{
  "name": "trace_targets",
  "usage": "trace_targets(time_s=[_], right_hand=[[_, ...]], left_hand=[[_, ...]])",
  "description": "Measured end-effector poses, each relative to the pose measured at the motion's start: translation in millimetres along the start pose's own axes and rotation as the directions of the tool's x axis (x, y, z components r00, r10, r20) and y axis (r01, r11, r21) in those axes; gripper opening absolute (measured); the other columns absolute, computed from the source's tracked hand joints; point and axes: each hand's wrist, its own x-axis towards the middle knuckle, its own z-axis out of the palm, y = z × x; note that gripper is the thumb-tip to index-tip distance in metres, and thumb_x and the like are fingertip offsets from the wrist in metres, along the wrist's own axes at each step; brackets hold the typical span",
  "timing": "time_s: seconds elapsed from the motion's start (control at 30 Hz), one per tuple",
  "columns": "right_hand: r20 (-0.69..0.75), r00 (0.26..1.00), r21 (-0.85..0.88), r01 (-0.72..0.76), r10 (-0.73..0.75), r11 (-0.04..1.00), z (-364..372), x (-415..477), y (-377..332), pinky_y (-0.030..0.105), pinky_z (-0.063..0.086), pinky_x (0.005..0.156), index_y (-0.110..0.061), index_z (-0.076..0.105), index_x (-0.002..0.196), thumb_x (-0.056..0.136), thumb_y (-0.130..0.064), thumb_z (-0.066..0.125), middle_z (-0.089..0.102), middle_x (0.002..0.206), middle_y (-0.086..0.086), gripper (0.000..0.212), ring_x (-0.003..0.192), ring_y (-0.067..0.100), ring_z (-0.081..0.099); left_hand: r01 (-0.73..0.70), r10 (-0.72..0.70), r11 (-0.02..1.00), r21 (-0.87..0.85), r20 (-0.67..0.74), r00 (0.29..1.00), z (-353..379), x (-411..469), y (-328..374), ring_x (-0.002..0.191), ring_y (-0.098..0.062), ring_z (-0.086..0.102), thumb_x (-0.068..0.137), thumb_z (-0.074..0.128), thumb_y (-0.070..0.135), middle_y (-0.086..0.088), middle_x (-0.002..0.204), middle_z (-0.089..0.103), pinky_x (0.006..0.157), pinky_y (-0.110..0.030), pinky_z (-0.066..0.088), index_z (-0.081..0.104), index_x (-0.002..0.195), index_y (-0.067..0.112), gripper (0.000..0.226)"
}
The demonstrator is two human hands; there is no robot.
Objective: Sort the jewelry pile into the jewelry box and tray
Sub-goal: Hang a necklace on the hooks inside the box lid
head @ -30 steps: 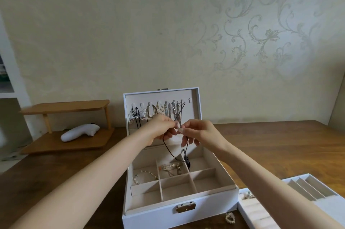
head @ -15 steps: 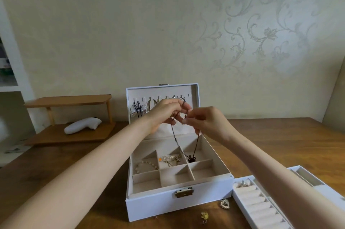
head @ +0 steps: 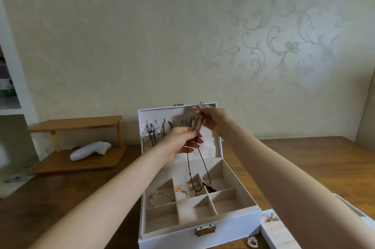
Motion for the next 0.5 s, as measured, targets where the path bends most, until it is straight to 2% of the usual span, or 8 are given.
trace_targets(time_s=[0.13,0.23,0.3,0.33,0.4,0.47,0.5], right_hand=[[0.049,0.978,-0.079,0.208,-0.204,0.975,0,-14,-21,0.014,0.045,0.045,-0.007,0.065,0.086,0.091,-0.007,0.059,0.066,0.056,0.000,0.008,0.045,0.005,0.057],[0.115,0.962,-0.265,0.268,-0.246,0.926,-11,-32,-23,0.017,0.045,0.051,-0.005,0.069,0.090,0.089,-0.013,0.063,0.068,0.069,0.006,0.010,0.051,0.009,0.057],[0.119,0.963,-0.354,0.270,-0.243,0.895,-17,-40,-19,0.017,0.045,0.054,-0.004,0.069,0.091,0.089,-0.015,0.064,0.068,0.073,0.004,0.012,0.051,0.008,0.057],[0.109,0.963,-0.362,0.268,-0.245,0.893,-17,-43,-17,0.016,0.046,0.052,-0.002,0.068,0.092,0.088,-0.014,0.064,0.067,0.075,0.002,0.013,0.049,0.008,0.058],[0.092,0.964,-0.346,0.267,-0.251,0.899,-17,-49,-12,0.015,0.047,0.048,0.000,0.064,0.093,0.088,-0.011,0.065,0.068,0.077,-0.002,0.012,0.047,0.006,0.059],[0.118,0.967,-0.325,0.253,-0.226,0.911,-16,-55,-10,0.016,0.047,0.046,0.001,0.064,0.093,0.088,-0.010,0.064,0.068,0.070,-0.005,0.011,0.048,0.008,0.060],[0.145,0.970,-0.318,0.231,-0.194,0.919,-16,-58,-9,0.017,0.046,0.045,0.002,0.064,0.093,0.088,-0.009,0.064,0.067,0.065,-0.005,0.012,0.048,0.010,0.061]], left_hand=[[0.025,-0.028,0.999,-0.034,-0.065,0.997,-6,8,-1,0.056,-0.006,0.063,0.097,0.050,0.013,-0.004,0.078,0.065,0.047,-0.015,0.048,0.059,0.088,0.009,0.014],[0.002,0.013,0.996,0.091,-0.164,0.986,-10,12,-2,0.061,-0.009,0.057,0.098,0.050,0.014,0.000,0.076,0.061,0.048,-0.015,0.050,0.060,0.088,0.009,0.014],[0.026,0.009,0.983,0.183,-0.189,0.982,-10,12,-1,0.054,-0.009,0.054,0.099,0.048,0.018,-0.001,0.066,0.060,0.045,-0.016,0.048,0.058,0.078,0.011,0.024],[0.070,-0.041,0.981,0.179,-0.161,0.986,-9,10,0,0.048,-0.009,0.054,0.099,0.046,0.019,-0.001,0.059,0.061,0.044,-0.017,0.047,0.056,0.074,0.010,0.028],[0.195,-0.196,0.975,0.109,0.003,0.981,-4,3,1,0.044,-0.010,0.059,0.100,0.044,0.023,-0.004,0.056,0.067,0.045,-0.018,0.049,0.051,0.071,0.011,0.032],[0.311,-0.301,0.950,-0.007,0.229,0.926,4,-1,-1,0.057,-0.013,0.067,0.101,0.040,0.025,-0.009,0.071,0.072,0.053,-0.019,0.053,0.047,0.070,0.013,0.034],[0.353,-0.305,0.929,-0.110,0.309,0.901,7,-1,-4,0.065,-0.016,0.070,0.101,0.038,0.024,-0.013,0.078,0.073,0.059,-0.020,0.056,0.047,0.072,0.013,0.033]])
